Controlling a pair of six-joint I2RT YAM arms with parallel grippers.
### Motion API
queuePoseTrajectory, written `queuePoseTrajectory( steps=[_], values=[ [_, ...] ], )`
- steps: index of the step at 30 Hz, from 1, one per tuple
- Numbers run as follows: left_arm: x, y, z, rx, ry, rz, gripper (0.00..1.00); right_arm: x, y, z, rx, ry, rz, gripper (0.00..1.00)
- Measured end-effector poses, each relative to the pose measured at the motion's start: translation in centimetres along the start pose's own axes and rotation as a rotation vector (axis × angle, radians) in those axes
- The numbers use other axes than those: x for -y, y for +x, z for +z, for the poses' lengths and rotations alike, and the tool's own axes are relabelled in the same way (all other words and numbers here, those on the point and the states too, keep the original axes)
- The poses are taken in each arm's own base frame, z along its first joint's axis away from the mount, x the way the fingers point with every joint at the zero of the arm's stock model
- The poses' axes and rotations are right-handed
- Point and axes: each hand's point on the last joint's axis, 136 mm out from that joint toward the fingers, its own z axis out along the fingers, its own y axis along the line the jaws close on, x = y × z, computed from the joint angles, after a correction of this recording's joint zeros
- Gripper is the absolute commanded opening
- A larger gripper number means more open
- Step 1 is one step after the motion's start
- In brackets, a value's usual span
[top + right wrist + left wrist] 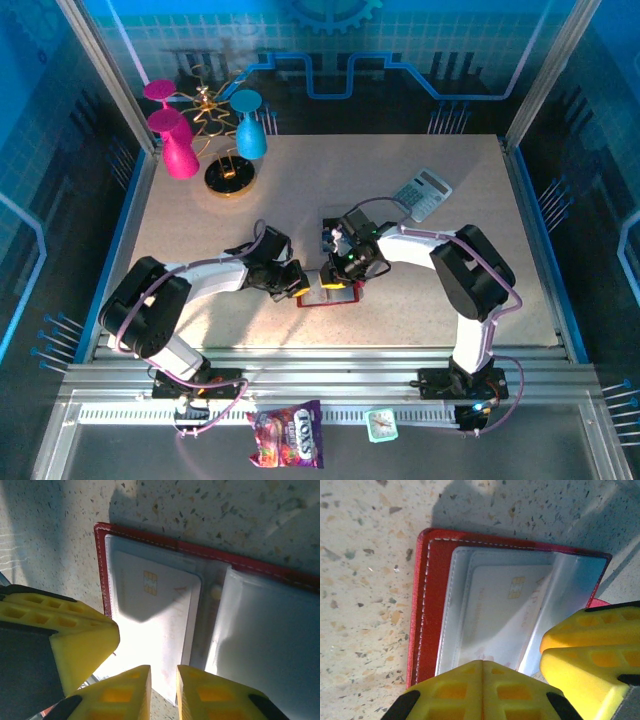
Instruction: Take the credit cards out of the card holder
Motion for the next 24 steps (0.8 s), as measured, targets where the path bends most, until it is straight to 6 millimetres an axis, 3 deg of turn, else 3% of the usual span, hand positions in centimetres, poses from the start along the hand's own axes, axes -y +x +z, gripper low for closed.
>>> queuePoseTrajectory(
  steps=[24],
  values=[
    [-0.19, 0.09, 0.04, -0.004, -0.007, -0.004, 0.07, 0.10, -0.35, 0.57, -0.004, -0.006, 0.003, 0.23]
  ],
)
